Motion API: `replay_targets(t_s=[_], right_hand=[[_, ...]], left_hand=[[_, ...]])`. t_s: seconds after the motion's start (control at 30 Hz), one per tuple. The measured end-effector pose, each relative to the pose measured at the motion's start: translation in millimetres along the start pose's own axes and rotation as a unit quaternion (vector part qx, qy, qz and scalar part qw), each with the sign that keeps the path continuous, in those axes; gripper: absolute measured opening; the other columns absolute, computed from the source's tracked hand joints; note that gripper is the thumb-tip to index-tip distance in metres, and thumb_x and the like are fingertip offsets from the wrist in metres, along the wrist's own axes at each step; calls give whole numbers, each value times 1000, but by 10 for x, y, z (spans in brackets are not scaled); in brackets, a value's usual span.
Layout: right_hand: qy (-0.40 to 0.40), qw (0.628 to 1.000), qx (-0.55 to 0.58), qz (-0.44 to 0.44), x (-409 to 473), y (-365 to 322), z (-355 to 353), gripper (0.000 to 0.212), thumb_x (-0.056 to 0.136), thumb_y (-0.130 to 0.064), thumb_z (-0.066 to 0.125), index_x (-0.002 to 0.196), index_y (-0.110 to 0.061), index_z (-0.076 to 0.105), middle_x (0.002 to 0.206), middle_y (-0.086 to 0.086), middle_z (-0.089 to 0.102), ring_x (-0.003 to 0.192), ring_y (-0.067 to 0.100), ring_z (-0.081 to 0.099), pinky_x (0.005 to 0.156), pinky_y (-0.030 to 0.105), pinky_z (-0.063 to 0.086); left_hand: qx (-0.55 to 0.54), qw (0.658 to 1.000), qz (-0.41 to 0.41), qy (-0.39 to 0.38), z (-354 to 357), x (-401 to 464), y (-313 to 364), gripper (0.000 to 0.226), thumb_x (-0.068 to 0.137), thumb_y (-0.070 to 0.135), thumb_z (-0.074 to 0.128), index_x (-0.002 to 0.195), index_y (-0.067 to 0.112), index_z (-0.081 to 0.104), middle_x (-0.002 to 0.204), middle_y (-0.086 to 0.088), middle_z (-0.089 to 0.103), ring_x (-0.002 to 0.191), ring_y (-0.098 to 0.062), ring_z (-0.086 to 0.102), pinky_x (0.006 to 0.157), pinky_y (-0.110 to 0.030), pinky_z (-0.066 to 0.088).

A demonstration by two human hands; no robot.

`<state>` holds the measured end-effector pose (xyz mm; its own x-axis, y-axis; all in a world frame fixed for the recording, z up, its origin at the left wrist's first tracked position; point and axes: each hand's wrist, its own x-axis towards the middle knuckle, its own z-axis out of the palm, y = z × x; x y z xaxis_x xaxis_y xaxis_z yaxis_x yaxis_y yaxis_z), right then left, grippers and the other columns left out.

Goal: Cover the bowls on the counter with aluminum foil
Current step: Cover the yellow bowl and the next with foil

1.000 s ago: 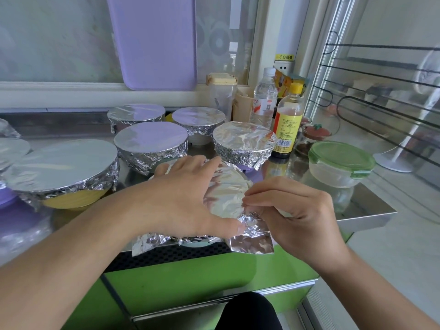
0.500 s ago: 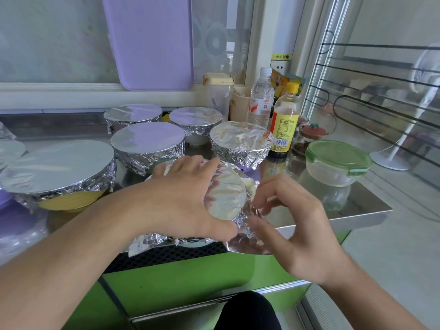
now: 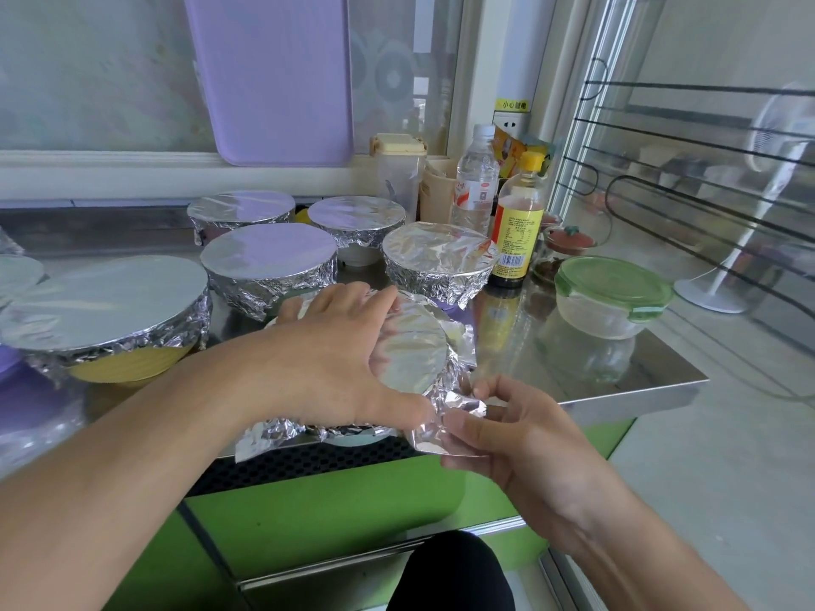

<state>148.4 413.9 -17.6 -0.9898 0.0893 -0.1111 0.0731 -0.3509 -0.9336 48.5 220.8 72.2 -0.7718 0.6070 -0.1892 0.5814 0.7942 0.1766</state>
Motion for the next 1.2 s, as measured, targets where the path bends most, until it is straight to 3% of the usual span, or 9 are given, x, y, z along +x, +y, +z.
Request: replay_targets(t_s=[0.13, 0.27, 0.37, 0.5, 0.63, 0.73, 0.8, 0.93, 1.2], right_hand=[[-12, 996, 72, -44, -5, 172, -27, 40, 71, 1, 81, 86, -12, 47, 70, 9, 57, 57, 21, 60, 54, 28, 54], [-30, 990, 93, -99, -47, 303, -52, 61, 60, -16, 103, 87, -15, 48, 66, 9, 56, 57, 23, 62, 54, 30, 51], [0, 990, 3, -144, -77, 281, -33, 51, 66, -9, 96, 93, -13, 53, 71, 18, 62, 62, 29, 63, 54, 35, 51], [23, 969, -168, -177, -128, 222, 15, 49, 73, -10, 93, 107, -12, 57, 92, 17, 66, 77, 23, 62, 57, 39, 52], [37, 970, -175, -166, -101, 234, 68, 38, 84, 10, 81, 92, -23, 64, 92, 30, 67, 61, 29, 59, 54, 41, 54], [77, 964, -196, -163, -91, 266, 62, 29, 87, 5, 79, 87, -22, 68, 83, 8, 69, 60, 25, 60, 52, 41, 53], [127, 929, -278, -209, -106, 294, 81, 24, 86, -6, 84, 89, -25, 70, 84, -7, 64, 69, 16, 64, 58, 41, 55], [141, 805, -444, -367, -124, 258, 151, 33, 81, -31, 87, 95, -23, 58, 99, -7, 54, 92, 17, 58, 77, 21, 45], [87, 793, -454, -397, 12, 197, 158, 33, 83, 4, 77, 83, -14, 50, 78, -6, 51, 71, 18, 52, 62, 35, 45]], left_hand=[[4, 1000, -2, -3, -3, -3, 1, 129, 55, 95, 47, 158, 37, -2, 151, 20, 10, 135, 7, 3, 123, -40, 3], [-2, 1000, 3, 5, 2, 9, -15, 130, 47, 100, 42, 155, 39, 4, 148, 20, 15, 128, 9, 6, 124, -41, 6], [10, 1000, -2, -3, -1, 5, -8, 137, 46, 100, 40, 159, 38, -7, 152, 22, 8, 139, 6, 1, 126, -42, 2], [6, 1000, -1, -4, -18, -12, 11, 127, 58, 96, 52, 157, 38, -1, 147, 22, 9, 124, 13, 1, 122, -39, 3], [5, 1000, 4, 2, -15, -16, 21, 122, 55, 94, 49, 154, 37, 5, 147, 20, 12, 125, 11, 3, 121, -37, 4], [1, 1000, 2, -2, -16, -14, 22, 125, 52, 96, 47, 154, 38, 5, 142, 24, 10, 124, 12, 2, 120, -36, 2], [3, 1000, 3, -1, -13, -7, 18, 129, 50, 97, 45, 156, 39, 1, 140, 26, 9, 125, 13, 0, 121, -36, 1], [2, 1000, 1, -5, -7, -5, 14, 134, 48, 98, 44, 158, 39, -4, 138, 30, 6, 126, 14, -3, 122, -38, 0], [-10, 1000, -2, -3, -13, -22, 35, 125, 54, 94, 50, 156, 39, 4, 146, 25, 9, 119, 15, 2, 119, -32, 0]])
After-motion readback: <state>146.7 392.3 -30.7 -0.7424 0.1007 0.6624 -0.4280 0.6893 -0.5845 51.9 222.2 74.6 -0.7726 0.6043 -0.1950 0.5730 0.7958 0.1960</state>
